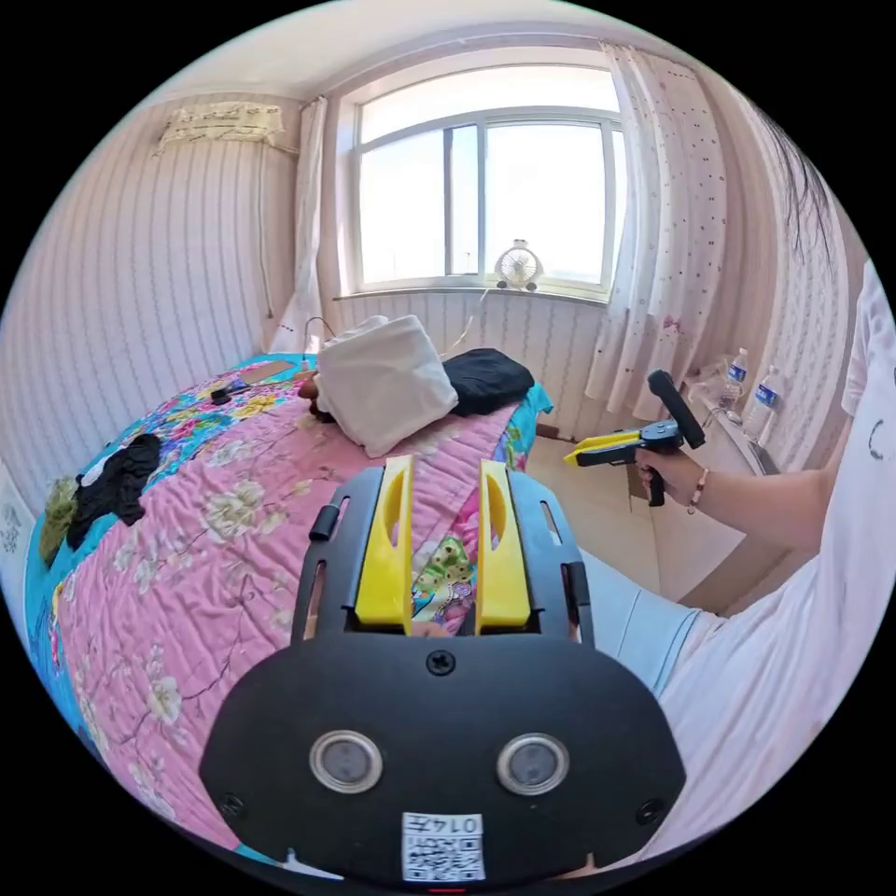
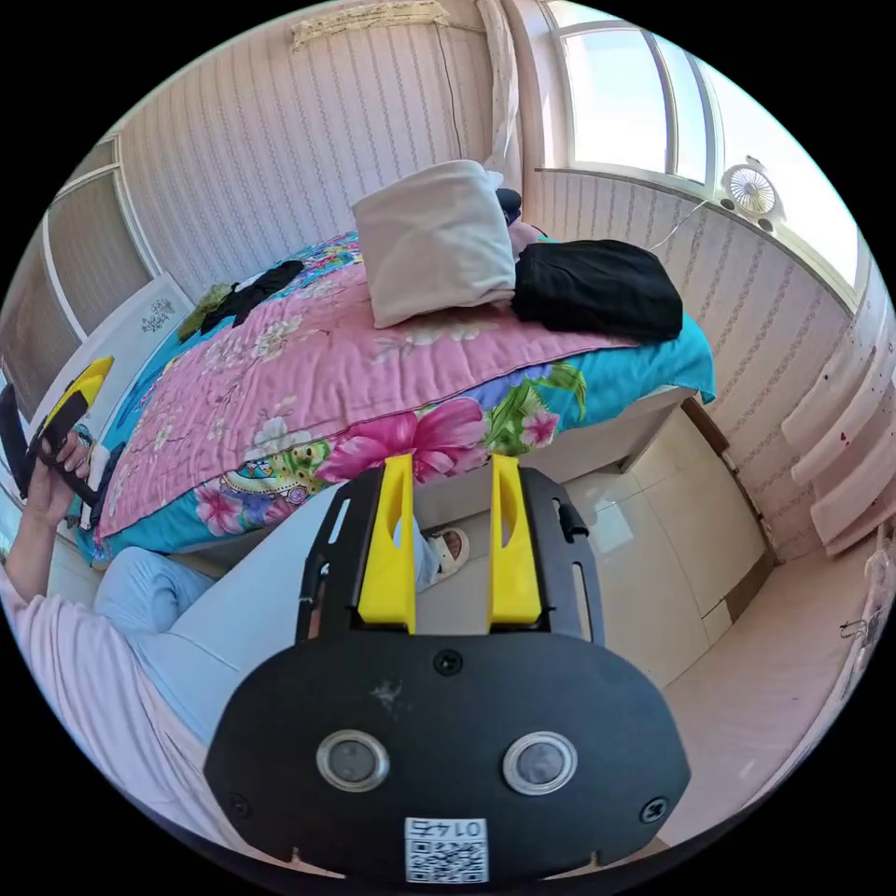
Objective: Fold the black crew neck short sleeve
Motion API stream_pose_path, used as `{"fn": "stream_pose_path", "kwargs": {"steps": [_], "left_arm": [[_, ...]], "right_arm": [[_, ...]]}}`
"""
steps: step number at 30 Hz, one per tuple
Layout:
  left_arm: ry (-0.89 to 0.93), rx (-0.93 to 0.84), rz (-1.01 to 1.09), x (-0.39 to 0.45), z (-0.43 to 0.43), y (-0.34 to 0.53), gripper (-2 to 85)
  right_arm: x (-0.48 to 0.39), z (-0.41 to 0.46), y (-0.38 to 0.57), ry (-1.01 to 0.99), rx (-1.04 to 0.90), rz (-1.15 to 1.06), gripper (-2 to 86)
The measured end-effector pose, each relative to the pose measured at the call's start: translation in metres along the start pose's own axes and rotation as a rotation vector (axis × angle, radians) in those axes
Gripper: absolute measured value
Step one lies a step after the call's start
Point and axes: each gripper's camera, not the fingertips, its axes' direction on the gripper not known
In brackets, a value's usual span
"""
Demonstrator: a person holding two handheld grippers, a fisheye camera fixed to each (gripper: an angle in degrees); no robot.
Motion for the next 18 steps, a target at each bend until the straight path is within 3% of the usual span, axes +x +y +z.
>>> {"fn": "stream_pose_path", "kwargs": {"steps": [6,13,18], "left_arm": [[0.094,-0.099,0.079,0.021,0.161,-0.099,18.1],[0.143,-0.186,0.116,0.028,0.343,-0.209,16.7],[0.107,-0.25,0.093,0.022,0.452,-0.266,15.6]], "right_arm": [[0.11,0.009,-0.038,-0.005,0.097,0.028,13.3],[0.226,0.038,-0.102,-0.074,0.072,0.105,11.3],[0.293,0.066,-0.141,0.016,0.085,0.134,12.1]]}}
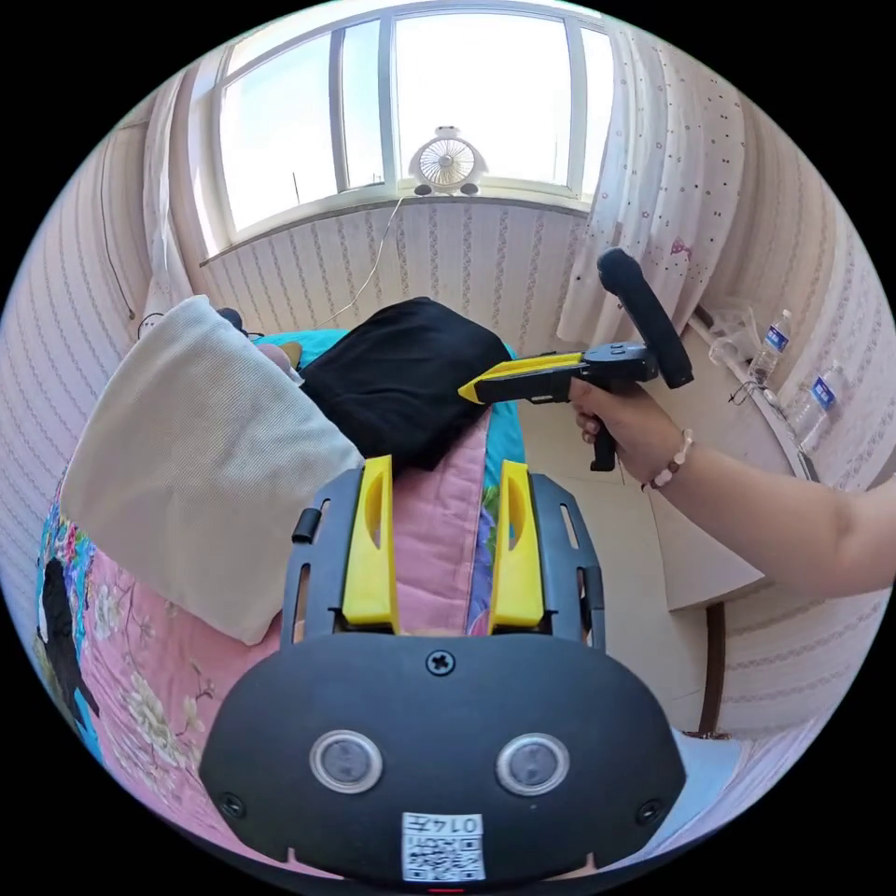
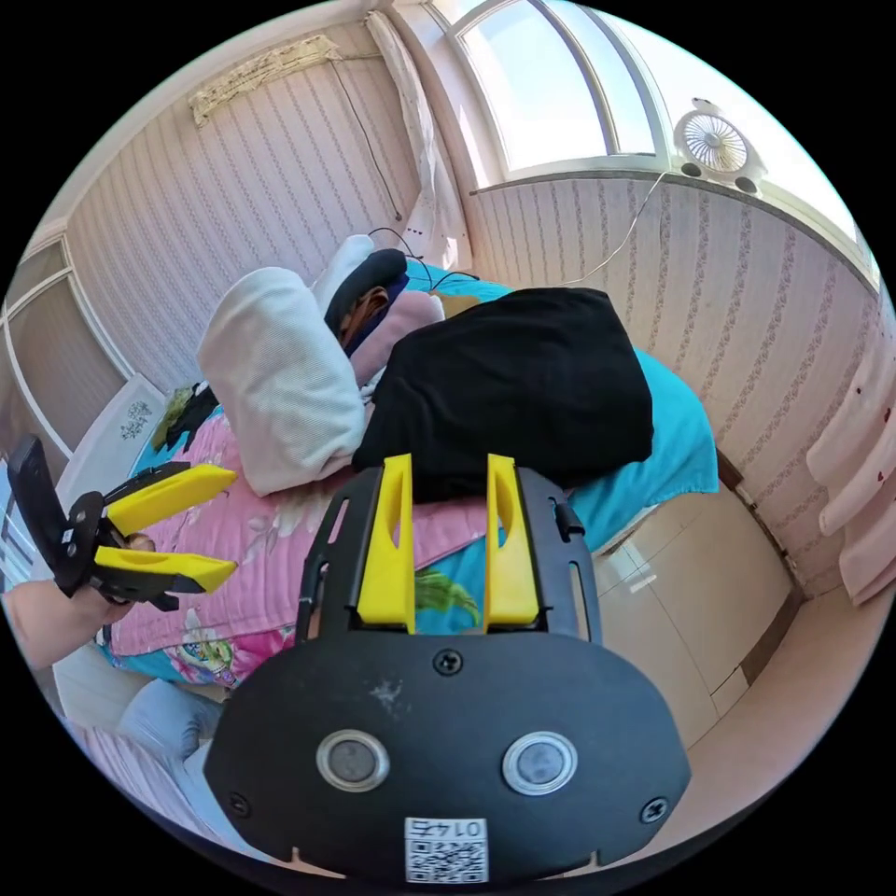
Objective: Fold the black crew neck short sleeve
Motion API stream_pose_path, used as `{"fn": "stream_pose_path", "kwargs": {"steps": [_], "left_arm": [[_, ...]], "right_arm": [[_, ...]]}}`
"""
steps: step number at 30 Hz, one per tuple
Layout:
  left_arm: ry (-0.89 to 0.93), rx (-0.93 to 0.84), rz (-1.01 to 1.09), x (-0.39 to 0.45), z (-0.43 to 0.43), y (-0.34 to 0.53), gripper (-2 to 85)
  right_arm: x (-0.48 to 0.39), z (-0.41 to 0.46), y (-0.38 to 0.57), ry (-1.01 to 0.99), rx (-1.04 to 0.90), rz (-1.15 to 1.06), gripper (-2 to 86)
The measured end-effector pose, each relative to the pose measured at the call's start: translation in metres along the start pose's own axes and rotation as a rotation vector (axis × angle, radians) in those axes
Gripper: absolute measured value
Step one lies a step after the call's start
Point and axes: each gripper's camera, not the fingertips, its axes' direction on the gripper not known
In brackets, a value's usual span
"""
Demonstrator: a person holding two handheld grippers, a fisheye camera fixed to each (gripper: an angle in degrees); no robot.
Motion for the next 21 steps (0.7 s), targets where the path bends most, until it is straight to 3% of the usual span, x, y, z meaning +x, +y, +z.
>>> {"fn": "stream_pose_path", "kwargs": {"steps": [7,11,13,21], "left_arm": [[-0.078,-0.165,-0.103,-0.032,0.102,-0.055,12.7],[-0.16,-0.21,-0.065,-0.037,0.11,-0.061,6.8],[-0.095,-0.182,-0.02,-0.04,0.094,-0.062,1.2],[0.155,0.136,0.034,-0.033,-0.055,0.014,-0.8]], "right_arm": [[0.053,0.049,-0.01,-0.019,-0.046,0.06,11.0],[0.078,0.054,-0.003,-0.096,-0.058,0.124,2.2],[0.088,0.043,0.002,-0.158,-0.019,0.141,0.9],[0.055,-0.074,0.057,-0.312,0.269,0.09,-0.3]]}}
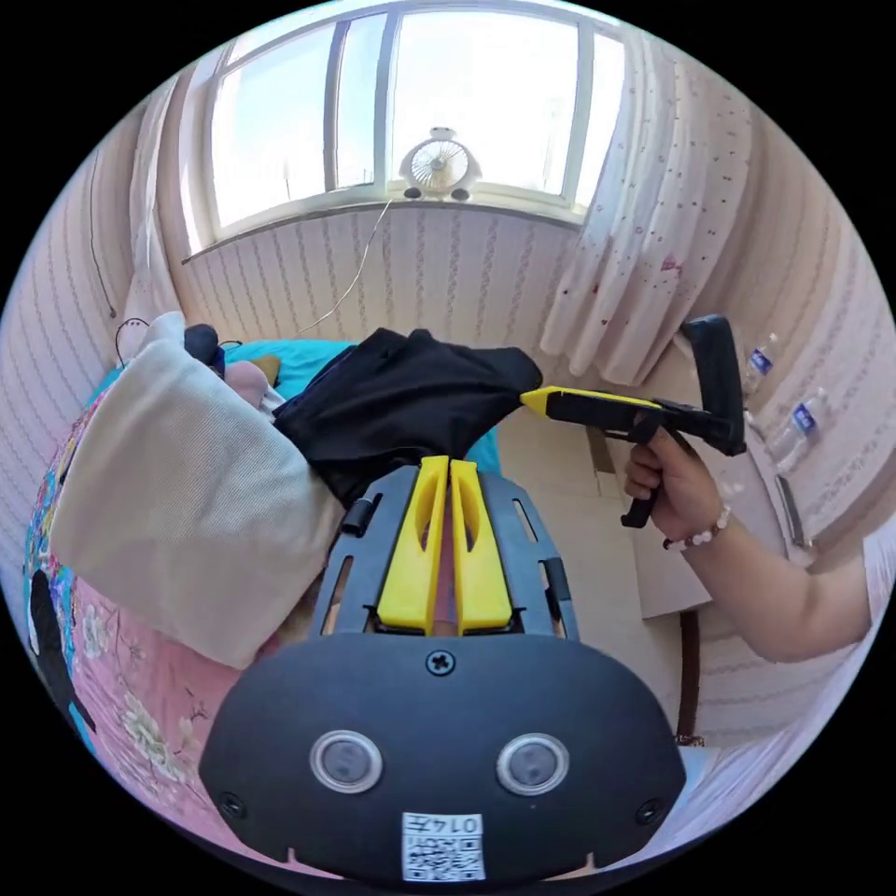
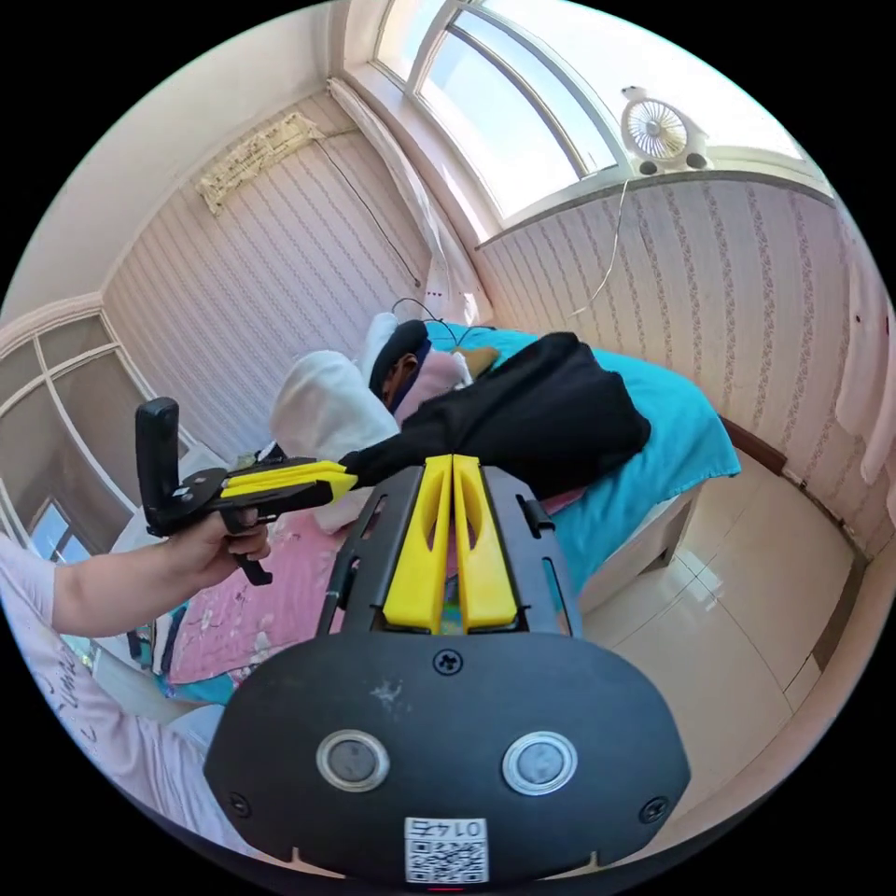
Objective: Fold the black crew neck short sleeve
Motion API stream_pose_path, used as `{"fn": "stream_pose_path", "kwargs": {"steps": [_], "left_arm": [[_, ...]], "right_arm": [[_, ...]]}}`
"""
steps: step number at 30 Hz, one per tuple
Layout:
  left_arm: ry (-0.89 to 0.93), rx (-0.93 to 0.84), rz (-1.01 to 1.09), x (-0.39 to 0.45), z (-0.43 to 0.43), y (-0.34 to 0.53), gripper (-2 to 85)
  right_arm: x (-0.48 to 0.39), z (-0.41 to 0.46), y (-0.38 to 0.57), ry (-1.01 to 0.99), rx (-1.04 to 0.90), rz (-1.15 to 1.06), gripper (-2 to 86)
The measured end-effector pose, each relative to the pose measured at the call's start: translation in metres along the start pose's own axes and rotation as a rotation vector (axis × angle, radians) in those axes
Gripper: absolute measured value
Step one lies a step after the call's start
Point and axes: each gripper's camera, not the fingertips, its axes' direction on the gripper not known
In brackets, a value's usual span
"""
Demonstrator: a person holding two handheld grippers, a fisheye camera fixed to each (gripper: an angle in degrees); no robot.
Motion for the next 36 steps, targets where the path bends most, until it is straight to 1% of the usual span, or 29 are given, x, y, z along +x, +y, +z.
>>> {"fn": "stream_pose_path", "kwargs": {"steps": [1,3,5,7,8,9,10,11,12,13,14,15,16,18,20,22,23,24,25,27,28,30,32,33,34,35,36], "left_arm": [[0.045,0.042,-0.02,0.005,-0.031,0.022,-0.9],[0.09,0.098,-0.055,0.008,-0.076,0.057,-0.9],[0.079,0.132,-0.133,0.004,-0.119,0.093,-1.0],[0.026,0.218,-0.308,-0.015,-0.182,0.146,-1.0],[0.005,0.248,-0.345,-0.021,-0.2,0.16,-1.0],[-0.081,0.295,-0.395,-0.03,-0.239,0.183,-1.0],[-0.19,0.337,-0.397,-0.036,-0.281,0.202,-1.0],[-0.24,0.352,-0.39,-0.038,-0.303,0.209,-1.0],[-0.326,0.375,-0.375,-0.042,-0.347,0.221,-1.0],[-0.407,0.403,-0.354,-0.044,-0.389,0.231,-1.0],[-0.446,0.42,-0.343,-0.043,-0.409,0.236,-1.0],[-0.516,0.456,-0.319,-0.039,-0.447,0.246,-1.0],[-0.558,0.499,-0.301,-0.034,-0.48,0.258,-1.0],[-0.576,0.55,-0.263,-0.027,-0.517,0.278,-1.0],[-0.581,0.539,-0.257,-0.027,-0.532,0.303,-1.0],[-0.552,0.416,-0.323,-0.042,-0.517,0.344,-1.0],[-0.534,0.381,-0.36,-0.048,-0.51,0.357,-1.0],[-0.469,0.318,-0.436,-0.061,-0.49,0.387,-1.0],[-0.381,0.254,-0.514,-0.074,-0.466,0.419,-1.0],[-0.241,0.156,-0.647,-0.089,-0.43,0.47,-1.0],[-0.163,0.094,-0.726,-0.094,-0.411,0.502,-1.0],[-0.103,0.032,-0.825,-0.095,-0.4,0.54,-1.0],[-0.106,-0.01,-0.867,-0.091,-0.406,0.563,-0.9],[-0.158,-0.042,-0.858,-0.087,-0.417,0.572,-0.9],[-0.248,-0.081,-0.845,-0.085,-0.43,0.58,-0.9],[-0.299,-0.1,-0.836,-0.085,-0.437,0.583,-0.8],[-0.399,-0.125,-0.828,-0.089,-0.451,0.592,-0.7]], "right_arm": [[-0.008,-0.008,0.005,-0.026,0.015,-0.011,-0.3],[-0.043,-0.029,0.022,-0.155,0.013,-0.051,-0.4],[-0.069,-0.027,0.031,-0.256,-0.016,-0.055,-0.4],[-0.1,-0.006,0.033,-0.341,-0.104,-0.068,-0.4],[-0.125,0.014,0.034,-0.391,-0.157,-0.101,-0.4],[-0.154,0.036,0.034,-0.481,-0.194,-0.12,-0.4],[-0.169,0.047,0.033,-0.54,-0.205,-0.126,-0.4],[-0.203,0.068,0.031,-0.657,-0.21,-0.141,-0.4],[-0.241,0.087,0.028,-0.751,-0.206,-0.166,-0.4],[-0.262,0.095,0.025,-0.788,-0.203,-0.189,-0.4],[-0.304,0.109,0.018,-0.847,-0.192,-0.241,-0.4],[-0.344,0.117,0.01,-0.903,-0.173,-0.284,-0.5],[-0.363,0.12,0.008,-0.929,-0.16,-0.309,-0.5],[-0.428,0.13,0.002,-0.977,-0.115,-0.392,-0.4],[-0.462,0.143,0.007,-0.965,-0.116,-0.446,-0.4],[-0.487,0.167,0.02,-0.899,-0.173,-0.474,-0.4],[-0.497,0.19,0.034,-0.835,-0.249,-0.466,-0.4],[-0.503,0.217,0.05,-0.763,-0.346,-0.45,-0.4],[-0.504,0.231,0.06,-0.725,-0.394,-0.445,-0.3],[-0.5,0.287,0.105,-0.528,-0.636,-0.438,-0.3],[-0.497,0.3,0.117,-0.475,-0.699,-0.432,-0.3],[-0.487,0.335,0.158,-0.327,-0.901,-0.395,-0.1],[-0.492,0.348,0.176,-0.287,-0.971,-0.365,0.0],[-0.502,0.354,0.182,-0.299,-0.989,-0.371,0.3],[-0.51,0.356,0.184,-0.311,-0.988,-0.383,0.4],[-0.527,0.362,0.188,-0.333,-0.981,-0.417,0.9],[-0.549,0.369,0.193,-0.356,-0.978,-0.469,1.4]]}}
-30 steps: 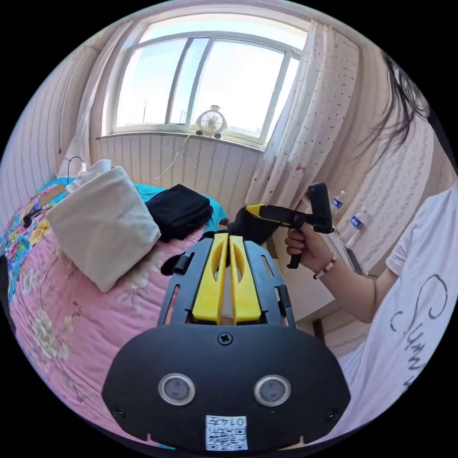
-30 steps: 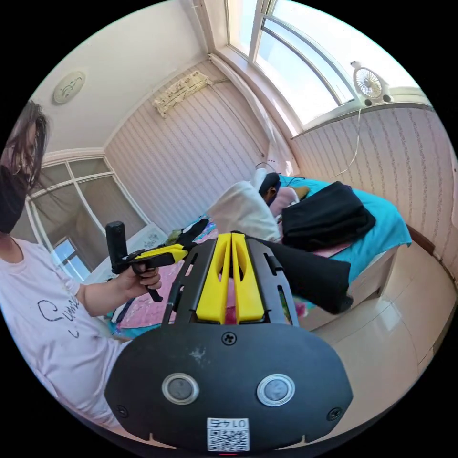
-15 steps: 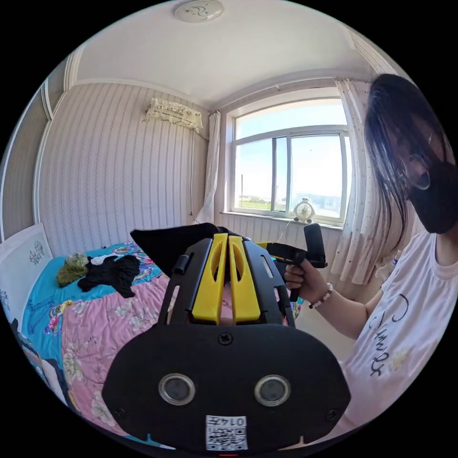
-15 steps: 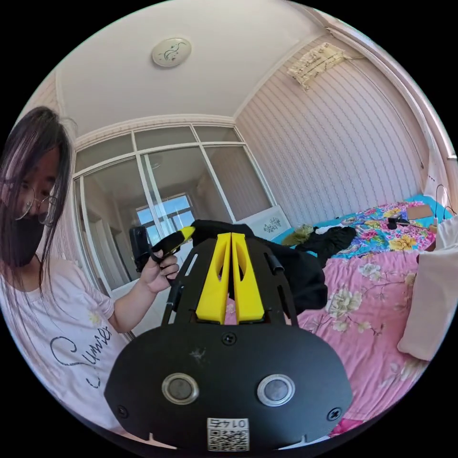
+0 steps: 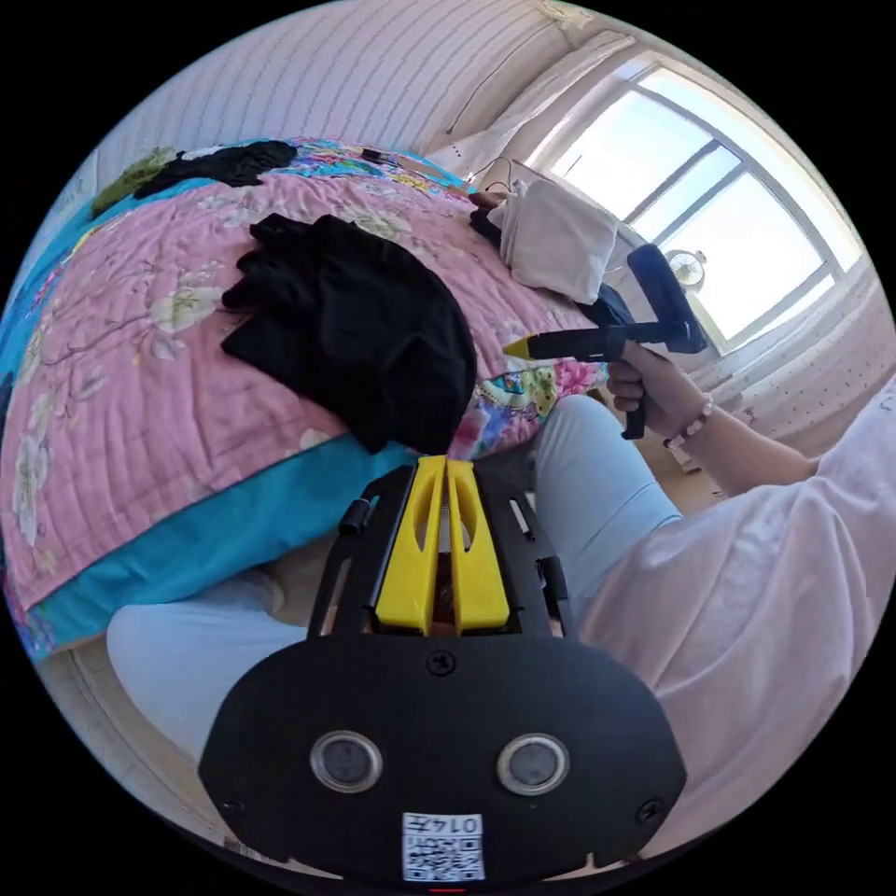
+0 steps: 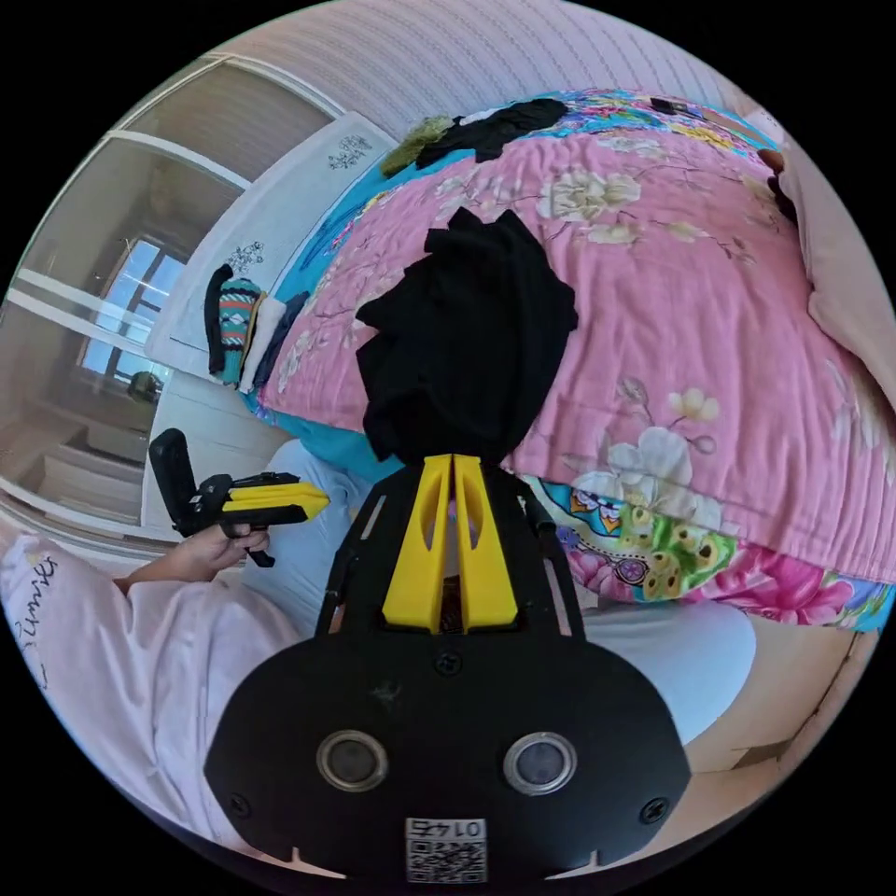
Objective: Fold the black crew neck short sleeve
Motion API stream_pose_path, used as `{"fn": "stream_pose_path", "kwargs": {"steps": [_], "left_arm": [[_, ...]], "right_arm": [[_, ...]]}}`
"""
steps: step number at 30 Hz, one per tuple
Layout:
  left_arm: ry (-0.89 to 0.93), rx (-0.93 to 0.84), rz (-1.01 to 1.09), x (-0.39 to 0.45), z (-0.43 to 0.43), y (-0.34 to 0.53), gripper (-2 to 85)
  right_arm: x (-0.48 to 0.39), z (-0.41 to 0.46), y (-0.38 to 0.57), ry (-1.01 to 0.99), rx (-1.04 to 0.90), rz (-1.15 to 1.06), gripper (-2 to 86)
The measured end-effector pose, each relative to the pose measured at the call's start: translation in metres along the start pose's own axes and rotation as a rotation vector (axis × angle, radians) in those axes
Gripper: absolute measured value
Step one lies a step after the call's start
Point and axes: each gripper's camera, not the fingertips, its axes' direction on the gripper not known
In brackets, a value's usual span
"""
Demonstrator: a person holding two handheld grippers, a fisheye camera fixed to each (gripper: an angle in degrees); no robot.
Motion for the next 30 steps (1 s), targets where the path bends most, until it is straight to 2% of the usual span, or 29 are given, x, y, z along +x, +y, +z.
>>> {"fn": "stream_pose_path", "kwargs": {"steps": [3,6,9,11,14,17,22,24,27,30], "left_arm": [[-0.117,0.065,-0.089,-0.048,-0.022,-0.003,0.3],[-0.149,0.095,-0.16,-0.094,-0.03,-0.015,4.3],[-0.144,0.083,-0.224,-0.13,-0.028,-0.029,7.1],[-0.12,0.042,-0.247,-0.145,-0.02,-0.035,8.2],[-0.096,-0.005,-0.29,-0.166,-0.022,-0.034,8.1],[0.02,0.046,-0.289,-0.182,-0.05,-0.021,3.2],[0.022,0.189,-0.191,-0.179,-0.136,0.005,0.0],[0.041,0.249,-0.14,-0.171,-0.174,0.016,-0.2],[0.144,0.394,-0.104,-0.164,-0.244,0.038,-0.4],[0.215,0.563,-0.079,-0.159,-0.319,0.064,-0.5]], "right_arm": [[-0.043,0.03,-0.041,0.04,-0.045,-0.145,4.8],[-0.08,0.071,-0.075,0.064,-0.13,-0.277,9.9],[-0.09,0.117,-0.099,0.177,-0.236,-0.299,12.5],[-0.089,0.121,-0.106,0.268,-0.198,-0.276,10.5],[-0.079,0.106,-0.115,0.182,-0.222,-0.245,6.1],[-0.051,0.059,-0.107,0.085,-0.132,-0.159,4.6],[0.022,-0.039,-0.067,0.032,0.046,0.055,3.7],[0.05,-0.092,-0.039,-0.006,0.171,0.143,3.4],[0.069,-0.15,-0.003,-0.129,0.354,0.192,3.0],[0.069,-0.187,0.02,-0.285,0.471,0.144,2.6]]}}
